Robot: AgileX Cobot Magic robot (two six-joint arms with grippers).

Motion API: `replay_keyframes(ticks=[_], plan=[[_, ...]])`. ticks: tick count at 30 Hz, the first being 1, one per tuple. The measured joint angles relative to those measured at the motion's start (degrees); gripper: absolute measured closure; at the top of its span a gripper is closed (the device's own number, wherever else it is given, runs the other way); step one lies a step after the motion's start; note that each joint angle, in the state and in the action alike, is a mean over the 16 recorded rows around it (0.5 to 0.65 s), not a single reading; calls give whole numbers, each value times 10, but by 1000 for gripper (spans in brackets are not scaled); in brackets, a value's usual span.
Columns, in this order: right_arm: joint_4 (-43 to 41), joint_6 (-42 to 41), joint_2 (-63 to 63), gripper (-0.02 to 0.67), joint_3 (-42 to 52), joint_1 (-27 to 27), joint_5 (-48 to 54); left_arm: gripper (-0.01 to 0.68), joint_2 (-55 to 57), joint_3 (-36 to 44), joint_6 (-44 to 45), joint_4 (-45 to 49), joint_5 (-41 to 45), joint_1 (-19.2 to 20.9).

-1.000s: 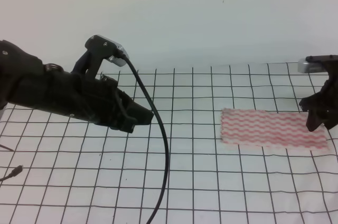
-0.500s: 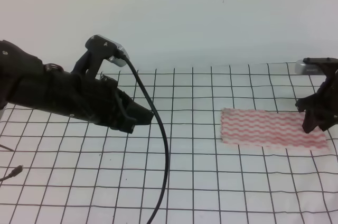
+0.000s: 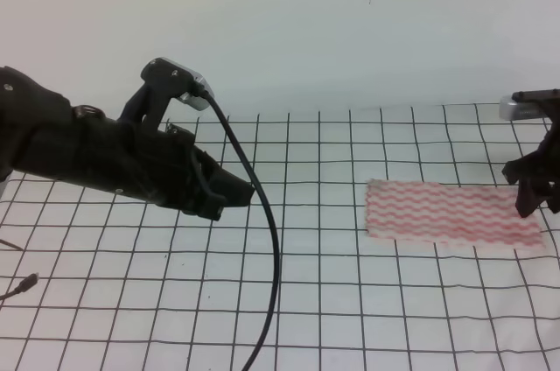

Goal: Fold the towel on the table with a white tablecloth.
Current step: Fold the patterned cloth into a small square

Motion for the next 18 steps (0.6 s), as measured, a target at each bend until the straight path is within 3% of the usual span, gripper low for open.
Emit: replay_keyframes(ticks=[4,18], plan=[[0,2,8,281,0,0,5,674,0,0,0,0,0,0],[10,-8,11,447,0,0,7,675,0,0,1,0,0,0]])
